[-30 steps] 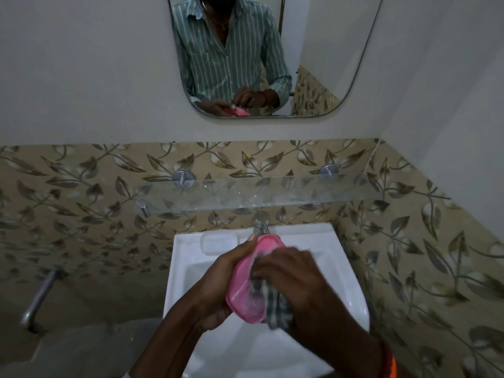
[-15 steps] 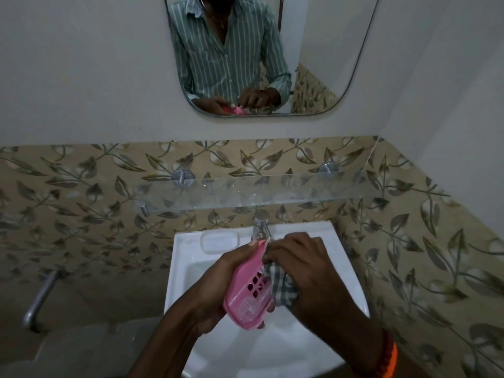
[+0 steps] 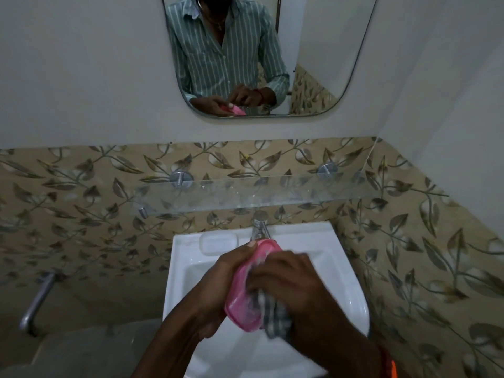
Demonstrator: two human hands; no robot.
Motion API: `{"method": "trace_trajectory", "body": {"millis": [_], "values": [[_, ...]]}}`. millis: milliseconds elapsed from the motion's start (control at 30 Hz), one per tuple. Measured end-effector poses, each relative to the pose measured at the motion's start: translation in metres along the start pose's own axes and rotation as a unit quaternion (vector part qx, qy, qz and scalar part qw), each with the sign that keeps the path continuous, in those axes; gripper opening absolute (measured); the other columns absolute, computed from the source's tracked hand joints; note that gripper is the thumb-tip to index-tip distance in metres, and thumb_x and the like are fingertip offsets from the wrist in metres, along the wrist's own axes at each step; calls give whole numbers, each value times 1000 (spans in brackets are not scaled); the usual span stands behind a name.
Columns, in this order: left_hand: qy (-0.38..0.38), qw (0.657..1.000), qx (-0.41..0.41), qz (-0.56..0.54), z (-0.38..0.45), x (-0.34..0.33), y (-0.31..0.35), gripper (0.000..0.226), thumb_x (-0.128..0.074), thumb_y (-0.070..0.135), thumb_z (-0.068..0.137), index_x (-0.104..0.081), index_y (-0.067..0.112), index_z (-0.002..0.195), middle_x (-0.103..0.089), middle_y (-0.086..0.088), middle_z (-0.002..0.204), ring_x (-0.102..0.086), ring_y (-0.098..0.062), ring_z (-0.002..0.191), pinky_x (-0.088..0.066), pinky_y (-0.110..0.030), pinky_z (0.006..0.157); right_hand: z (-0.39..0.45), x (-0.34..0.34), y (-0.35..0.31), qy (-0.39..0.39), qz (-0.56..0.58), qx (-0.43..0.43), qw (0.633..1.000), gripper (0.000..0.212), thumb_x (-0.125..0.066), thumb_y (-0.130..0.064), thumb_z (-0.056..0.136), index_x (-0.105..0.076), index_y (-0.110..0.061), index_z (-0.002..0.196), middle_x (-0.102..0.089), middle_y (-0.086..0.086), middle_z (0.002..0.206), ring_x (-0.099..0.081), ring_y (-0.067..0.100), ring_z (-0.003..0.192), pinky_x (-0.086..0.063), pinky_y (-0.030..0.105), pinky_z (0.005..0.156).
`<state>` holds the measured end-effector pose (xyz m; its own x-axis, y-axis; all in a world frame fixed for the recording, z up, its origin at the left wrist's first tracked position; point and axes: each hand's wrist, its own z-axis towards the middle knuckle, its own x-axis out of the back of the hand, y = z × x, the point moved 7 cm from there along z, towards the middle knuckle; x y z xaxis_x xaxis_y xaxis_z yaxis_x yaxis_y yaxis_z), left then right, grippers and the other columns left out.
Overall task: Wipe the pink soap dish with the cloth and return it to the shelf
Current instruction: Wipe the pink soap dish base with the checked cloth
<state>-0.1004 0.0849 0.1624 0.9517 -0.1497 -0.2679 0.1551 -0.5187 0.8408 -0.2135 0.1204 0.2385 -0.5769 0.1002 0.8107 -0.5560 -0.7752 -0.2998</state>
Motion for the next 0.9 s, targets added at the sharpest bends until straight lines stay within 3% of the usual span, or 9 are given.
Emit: {"method": "trace_trajectory", "body": {"millis": [133, 300, 367, 433, 533, 633, 733, 800, 900], "values": [[-28, 999, 12, 10, -1, -3, -1, 53, -49, 61, 95, -75, 20, 115, -78, -18, 108, -76, -37, 86, -62, -48, 72, 8, 20, 28, 45, -14, -117, 992, 27, -69, -22, 71, -72, -11, 96, -71, 0, 99, -59, 18, 96, -44, 32, 81], [15, 999, 16, -36, 4, -1, -2, 61, -55, 59, 91, -68, 12, 128, -80, -16, 105, -77, -30, 92, -61, -36, 75, -4, -8, -18, -16, 19, -7, 1000, 34, -75, -24, 74, -66, -23, 106, -64, -9, 115, -54, 13, 109, -38, 29, 95], [-13, 999, 14, -48, 4, -8, 0, 67, -46, 69, 93, -67, 17, 130, -78, -14, 114, -77, -31, 101, -63, -38, 76, 1, 2, -5, 7, 22, -35, 999, 34, -77, -22, 74, -67, -22, 107, -66, -7, 114, -56, 14, 110, -42, 34, 97], [-42, 998, 9, -55, 4, -13, 0, 78, -38, 81, 85, -65, 26, 133, -77, -11, 120, -76, -32, 105, -65, -44, 71, 5, 16, 11, 48, 22, -90, 995, 38, -81, -20, 68, -71, -15, 104, -70, -2, 108, -61, 19, 103, -51, 43, 88], [-73, 993, 18, -96, 4, -15, 1, 97, -39, 88, 76, -62, 15, 136, -81, -14, 100, -80, -26, 89, -65, -37, 66, 5, 9, -6, 32, 42, -74, 996, 49, -81, -24, 67, -67, -17, 113, -67, -4, 116, -58, 15, 111, -52, 44, 94], [-96, 983, 27, -153, 2, -14, 2, 95, -45, 87, 73, -72, 7, 116, -68, -28, 63, -73, -19, 50, -58, -24, 47, 2, 0, -26, 0, 87, -26, 996, 40, -72, -25, 78, -62, -26, 116, -62, -11, 121, -55, 10, 115, -51, 45, 97], [-155, 972, 46, -171, -4, -22, 3, 91, -39, 89, 73, -83, 11, 88, -78, -11, 66, -78, -18, 63, -62, -26, 60, 4, 7, -24, -49, 122, -14, 991, 29, -74, -23, 82, -66, -22, 110, -64, -11, 117, -52, 9, 116, -46, 40, 94], [-225, 956, 54, -181, -13, -33, 7, 93, -33, 89, 79, -83, 10, 87, -81, -8, 78, -79, -18, 77, -61, -26, 75, 4, 11, -26, -80, 126, 14, 989, 20, -69, -26, 87, -66, -24, 107, -64, -13, 115, -49, 6, 117, -41, 37, 97], [-223, 959, 75, -155, -11, -30, -2, 90, -38, 94, 74, -76, 13, 61, -73, -3, 57, -74, -14, 58, -60, -23, 62, 5, 11, -29, -115, 97, 55, 987, 16, -67, -30, 90, -66, -25, 105, -65, -13, 114, -46, 5, 119, -39, 34, 98]]}}
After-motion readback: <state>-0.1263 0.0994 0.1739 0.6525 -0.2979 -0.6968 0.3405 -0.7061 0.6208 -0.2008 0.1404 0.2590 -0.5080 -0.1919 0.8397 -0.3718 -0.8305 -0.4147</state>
